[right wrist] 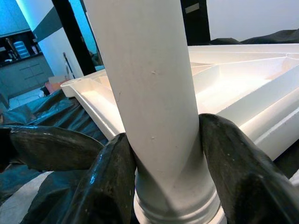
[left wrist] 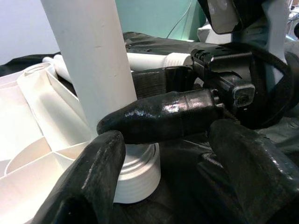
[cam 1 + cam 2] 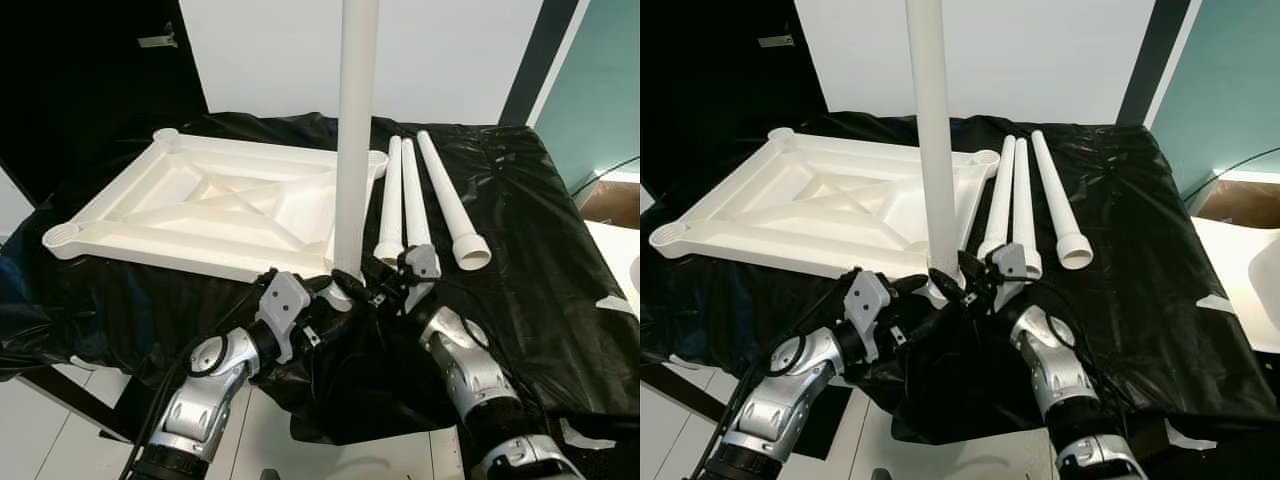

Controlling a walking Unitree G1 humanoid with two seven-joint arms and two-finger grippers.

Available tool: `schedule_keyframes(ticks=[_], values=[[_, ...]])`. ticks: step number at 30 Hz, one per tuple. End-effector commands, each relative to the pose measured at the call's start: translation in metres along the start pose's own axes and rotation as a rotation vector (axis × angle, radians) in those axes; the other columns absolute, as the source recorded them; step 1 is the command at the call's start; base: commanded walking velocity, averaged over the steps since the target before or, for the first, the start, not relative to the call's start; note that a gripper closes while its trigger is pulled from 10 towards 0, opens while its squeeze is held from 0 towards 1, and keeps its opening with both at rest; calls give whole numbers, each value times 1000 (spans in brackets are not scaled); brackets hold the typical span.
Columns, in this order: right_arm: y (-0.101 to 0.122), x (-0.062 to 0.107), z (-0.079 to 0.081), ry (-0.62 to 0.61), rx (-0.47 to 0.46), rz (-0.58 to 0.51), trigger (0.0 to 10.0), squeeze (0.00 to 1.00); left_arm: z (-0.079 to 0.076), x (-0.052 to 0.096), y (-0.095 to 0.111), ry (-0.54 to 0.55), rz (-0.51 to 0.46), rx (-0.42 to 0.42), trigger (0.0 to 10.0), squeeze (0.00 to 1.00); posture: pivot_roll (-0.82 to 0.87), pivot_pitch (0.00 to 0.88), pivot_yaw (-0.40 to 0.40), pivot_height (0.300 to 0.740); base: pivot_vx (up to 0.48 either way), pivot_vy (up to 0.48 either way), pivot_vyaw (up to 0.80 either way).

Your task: Building children table

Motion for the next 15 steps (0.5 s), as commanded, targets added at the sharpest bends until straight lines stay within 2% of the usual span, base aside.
schedule_keyframes(ticks=[1,4,5,8,9,15], values=[[5,-1,2,21,-1,-20,10000,1000,-1,-2,-2,0,7,4,10000,0,121,0,16,740,0,0,0],[6,0,3,28,10,-9,10000,1000,0,-2,-2,2,6,3,10000,0,121,0,16,740,0,0,0],[5,1,3,51,15,15,10000,902,0,-2,-2,3,6,3,10000,0,121,0,16,740,0,0,0],[5,1,4,65,14,34,10000,902,0,-2,-2,3,6,2,10000,0,121,0,16,740,0,0,0],[3,4,4,92,38,72,10000,0,0,-1,-2,3,7,2,10000,0,117,0,22,740,0,0,0],[8,11,-3,83,77,98,10000,0,2,1,-5,2,20,-7,10000,0,108,0,28,740,0,0,0]])
Point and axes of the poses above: a point about 5 cm out from each wrist's last joint towards the gripper, its own x axis pointing back from the gripper into the wrist, its own y axis along the axis of the wrist's last joint, z = x × y, the point moved 1 cm from there along -x, pointing out of the wrist towards the gripper, and after that the axes turned 9 degrees about -x, right-handed, at the moved point
